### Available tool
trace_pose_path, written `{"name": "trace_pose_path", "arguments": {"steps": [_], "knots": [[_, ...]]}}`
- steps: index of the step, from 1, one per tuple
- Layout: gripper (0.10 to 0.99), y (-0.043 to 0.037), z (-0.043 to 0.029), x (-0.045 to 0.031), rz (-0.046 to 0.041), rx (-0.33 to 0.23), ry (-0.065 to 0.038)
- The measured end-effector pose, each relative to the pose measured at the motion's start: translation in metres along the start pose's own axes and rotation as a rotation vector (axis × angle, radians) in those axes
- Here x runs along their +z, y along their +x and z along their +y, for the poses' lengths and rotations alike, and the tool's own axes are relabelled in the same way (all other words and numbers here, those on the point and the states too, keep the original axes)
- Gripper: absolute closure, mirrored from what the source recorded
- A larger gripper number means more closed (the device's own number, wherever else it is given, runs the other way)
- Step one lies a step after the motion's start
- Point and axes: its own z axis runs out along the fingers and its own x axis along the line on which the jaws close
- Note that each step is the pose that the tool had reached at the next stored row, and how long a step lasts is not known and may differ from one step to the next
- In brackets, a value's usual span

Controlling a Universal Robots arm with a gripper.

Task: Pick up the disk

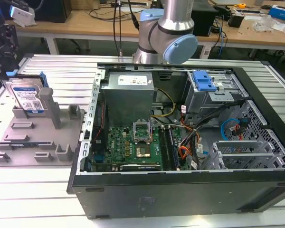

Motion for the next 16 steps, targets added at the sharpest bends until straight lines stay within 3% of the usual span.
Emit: {"name": "trace_pose_path", "arguments": {"steps": [2, 5, 10, 16], "knots": [[0.545, -0.0023, 0.0005, 0.0000, 0.0080, -0.044, 0.001], [0.545, -0.0032, 0.0008, 0.0000, 0.0145, -0.045, 0.002], [0.545, -0.0214, 0.0061, 0.0007, 0.0171, -0.047, 0.008], [0.545, -0.0208, 0.0125, 0.0068, 0.0197, -0.072, 0.009]]}}
